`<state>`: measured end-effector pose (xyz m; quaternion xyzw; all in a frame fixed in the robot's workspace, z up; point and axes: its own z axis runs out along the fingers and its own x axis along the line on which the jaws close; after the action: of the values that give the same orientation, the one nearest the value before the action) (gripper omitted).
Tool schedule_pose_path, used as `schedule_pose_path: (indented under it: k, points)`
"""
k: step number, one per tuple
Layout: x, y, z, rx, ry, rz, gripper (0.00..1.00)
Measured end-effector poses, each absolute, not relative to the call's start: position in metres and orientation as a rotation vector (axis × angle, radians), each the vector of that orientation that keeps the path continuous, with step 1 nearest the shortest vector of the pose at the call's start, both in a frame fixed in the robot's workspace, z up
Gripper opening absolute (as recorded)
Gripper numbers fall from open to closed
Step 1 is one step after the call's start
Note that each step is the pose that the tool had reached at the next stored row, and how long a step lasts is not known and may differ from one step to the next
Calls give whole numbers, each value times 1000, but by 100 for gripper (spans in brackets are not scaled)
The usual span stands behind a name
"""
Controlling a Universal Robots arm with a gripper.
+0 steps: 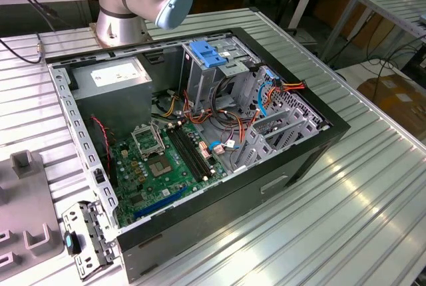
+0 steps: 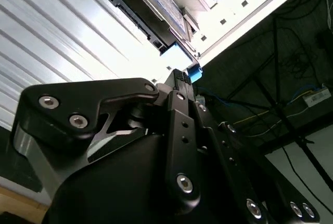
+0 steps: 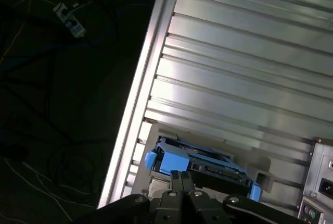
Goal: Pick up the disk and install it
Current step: 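Pick up the disk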
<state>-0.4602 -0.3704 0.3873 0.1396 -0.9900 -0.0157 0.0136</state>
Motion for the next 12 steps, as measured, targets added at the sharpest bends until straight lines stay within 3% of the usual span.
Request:
schedule_pose_path:
  k: [12]
  points:
    - [-460,-370,387,860,-2993,-43,11]
